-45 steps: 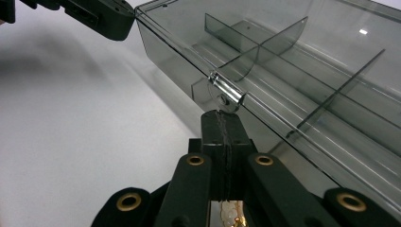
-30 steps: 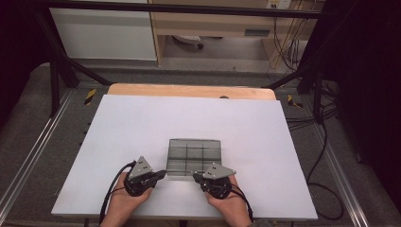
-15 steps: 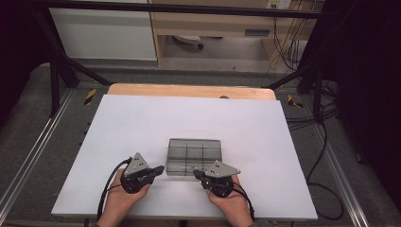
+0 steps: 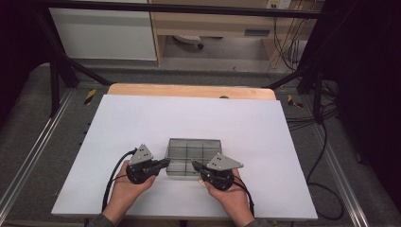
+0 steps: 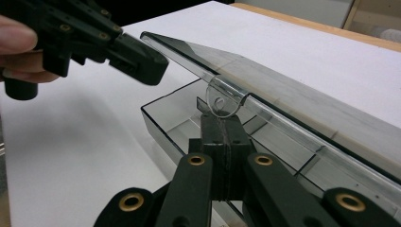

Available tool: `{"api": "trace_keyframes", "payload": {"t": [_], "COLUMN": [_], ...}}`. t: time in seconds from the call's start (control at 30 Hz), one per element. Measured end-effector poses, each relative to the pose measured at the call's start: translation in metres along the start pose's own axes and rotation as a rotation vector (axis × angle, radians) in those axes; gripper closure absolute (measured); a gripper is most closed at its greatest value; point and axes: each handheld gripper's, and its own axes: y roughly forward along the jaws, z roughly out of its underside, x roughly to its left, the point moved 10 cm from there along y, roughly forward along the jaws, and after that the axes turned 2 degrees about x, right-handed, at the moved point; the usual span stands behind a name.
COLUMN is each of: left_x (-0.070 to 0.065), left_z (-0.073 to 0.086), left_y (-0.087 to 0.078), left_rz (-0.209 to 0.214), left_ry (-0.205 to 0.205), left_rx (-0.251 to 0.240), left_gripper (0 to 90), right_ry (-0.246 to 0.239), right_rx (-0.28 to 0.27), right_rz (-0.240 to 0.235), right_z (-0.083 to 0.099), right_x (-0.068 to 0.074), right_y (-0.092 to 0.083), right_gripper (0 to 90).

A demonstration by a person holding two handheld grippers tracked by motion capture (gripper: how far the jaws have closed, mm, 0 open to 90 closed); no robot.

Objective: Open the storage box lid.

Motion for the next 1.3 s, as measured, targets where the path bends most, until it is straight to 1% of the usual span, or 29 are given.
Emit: {"api": "trace_keyframes", "payload": {"t": [0.07, 0.1, 0.17, 0.23, 0.27, 0.4, 0.5, 0.53, 0.6, 0.7, 0.87, 0.9, 0.97, 1.07, 1.17, 1.23, 1.3], "left_x": [0.001, 0.001, 0.002, 0.004, 0.005, 0.007, 0.008, 0.008, 0.009, 0.01, 0.012, 0.012, 0.013, 0.013, 0.012, 0.013, 0.013], "left_z": [-0.004, -0.006, -0.009, -0.012, -0.013, -0.019, -0.023, -0.025, -0.029, -0.034, -0.039, -0.039, -0.041, -0.043, -0.046, -0.049, -0.051], "left_y": [0.001, 0.001, 0.002, 0.002, 0.002, 0.004, 0.004, 0.004, 0.003, 0.003, 0.003, 0.003, 0.003, 0.003, 0.002, 0.002, 0.002], "left_rz": [0.003, 0.003, 0.001, 0.002, 0.002, 0.002, -0.001, -0.001, -0.001, -0.004, -0.005, -0.005, -0.005, -0.001, -0.001, -0.005, -0.007], "left_ry": [0.0, 0.0, -0.004, -0.011, -0.006, 0.001, 0.01, 0.012, 0.011, 0.016, 0.023, 0.023, 0.029, 0.021, 0.027, 0.03, 0.033], "left_rx": [0.0, -0.001, -0.003, -0.002, 0.003, 0.015, 0.019, 0.02, 0.013, 0.012, 0.019, 0.021, 0.025, 0.02, 0.018, 0.017, 0.019], "left_gripper": [90.0, 90.0, 90.0, 90.0, 90.0, 90.0, 90.0, 90.0, 90.0, 90.0, 90.0, 90.0, 90.0, 90.0, 90.0, 90.0, 90.0], "right_ry": [0.013, 0.023, 0.05, 0.065, 0.07, 0.086, 0.086, 0.077, 0.089, 0.107, 0.091, 0.088, 0.075, 0.074, 0.056, 0.054, 0.042], "right_rx": [0.002, 0.004, 0.015, 0.032, 0.035, 0.05, 0.068, 0.076, 0.084, 0.092, 0.102, 0.103, 0.102, 0.091, 0.082, 0.08, 0.085], "right_rz": [-0.008, -0.017, -0.031, -0.035, -0.036, -0.019, 0.004, 0.024, 0.048, 0.071, 0.119, 0.118, 0.116, 0.118, 0.113, 0.113, 0.11], "right_z": [0.001, 0.001, 0.003, 0.006, 0.007, 0.01, 0.014, 0.016, 0.019, 0.02, 0.021, 0.021, 0.02, 0.017, 0.012, 0.009, 0.007], "right_x": [0.001, 0.001, 0.002, 0.002, 0.002, -0.004, -0.013, -0.018, -0.026, -0.039, -0.066, -0.07, -0.078, -0.088, -0.096, -0.101, -0.105], "right_y": [-0.001, -0.002, -0.005, -0.011, -0.014, -0.031, -0.04, -0.042, -0.044, -0.046, -0.043, -0.043, -0.041, -0.038, -0.035, -0.031, -0.027], "right_gripper": [88.9, 85.5, 75.2, 65.0, 61.3, 45.7, 35.8, 32.4, 27.2, 20.6, 10.0, 8.5, 8.5, 14.1, 24.0, 29.9, 33.6]}}
